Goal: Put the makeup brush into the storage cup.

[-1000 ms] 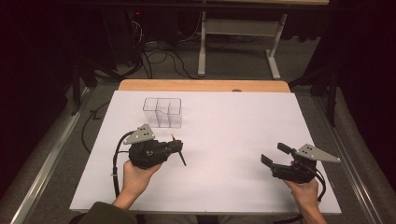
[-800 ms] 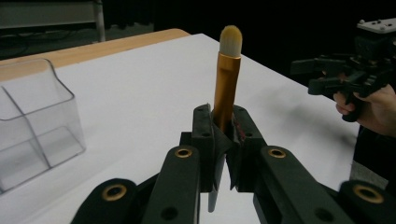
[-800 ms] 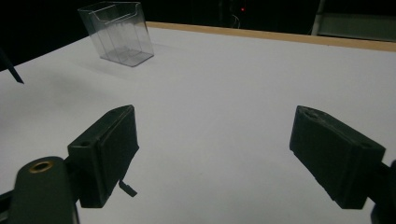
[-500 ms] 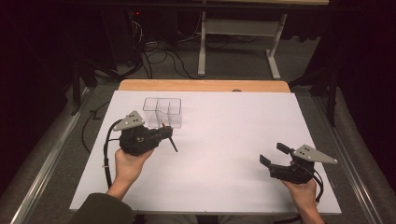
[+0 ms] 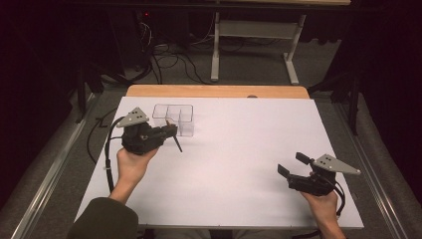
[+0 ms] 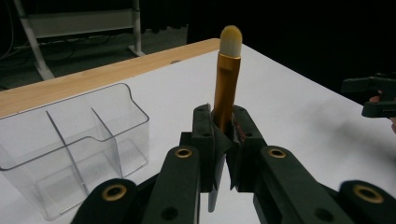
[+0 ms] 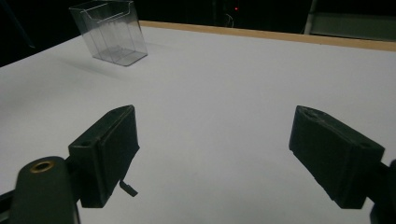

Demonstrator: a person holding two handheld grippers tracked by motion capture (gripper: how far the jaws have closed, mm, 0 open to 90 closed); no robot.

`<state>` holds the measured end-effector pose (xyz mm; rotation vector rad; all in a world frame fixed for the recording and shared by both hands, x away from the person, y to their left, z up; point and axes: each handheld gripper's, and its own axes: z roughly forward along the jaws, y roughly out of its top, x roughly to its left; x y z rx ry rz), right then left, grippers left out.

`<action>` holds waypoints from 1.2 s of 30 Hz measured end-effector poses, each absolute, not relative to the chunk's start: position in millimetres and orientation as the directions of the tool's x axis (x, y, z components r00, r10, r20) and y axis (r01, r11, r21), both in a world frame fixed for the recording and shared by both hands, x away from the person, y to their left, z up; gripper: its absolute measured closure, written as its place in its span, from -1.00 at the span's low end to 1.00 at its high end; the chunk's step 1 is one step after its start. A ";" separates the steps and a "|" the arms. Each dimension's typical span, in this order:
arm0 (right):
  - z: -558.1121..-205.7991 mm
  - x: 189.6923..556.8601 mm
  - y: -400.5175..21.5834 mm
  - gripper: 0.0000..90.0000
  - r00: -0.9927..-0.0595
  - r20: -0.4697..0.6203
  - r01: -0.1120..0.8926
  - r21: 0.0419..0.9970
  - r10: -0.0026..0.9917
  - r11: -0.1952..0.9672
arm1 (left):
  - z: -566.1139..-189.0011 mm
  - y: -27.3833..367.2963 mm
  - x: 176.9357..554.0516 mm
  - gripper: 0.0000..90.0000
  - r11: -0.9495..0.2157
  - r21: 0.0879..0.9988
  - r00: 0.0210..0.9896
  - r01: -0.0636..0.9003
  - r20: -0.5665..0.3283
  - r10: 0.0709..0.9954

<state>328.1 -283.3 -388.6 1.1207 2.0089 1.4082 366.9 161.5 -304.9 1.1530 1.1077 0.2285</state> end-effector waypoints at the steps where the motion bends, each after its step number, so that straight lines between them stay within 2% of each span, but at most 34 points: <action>1: -388.7 328.3 -283.3 -0.63 -0.576 0.091 0.364 0.918 0.813 0.155 | -305.2 162.1 367.9 0.82 0.445 0.815 0.486 0.371 -0.579 0.655; 36: -390.6 330.1 -281.6 -0.63 -0.581 0.092 0.378 0.910 0.808 0.169 | -299.0 164.4 418.9 0.82 0.448 0.817 0.406 0.364 -0.571 0.713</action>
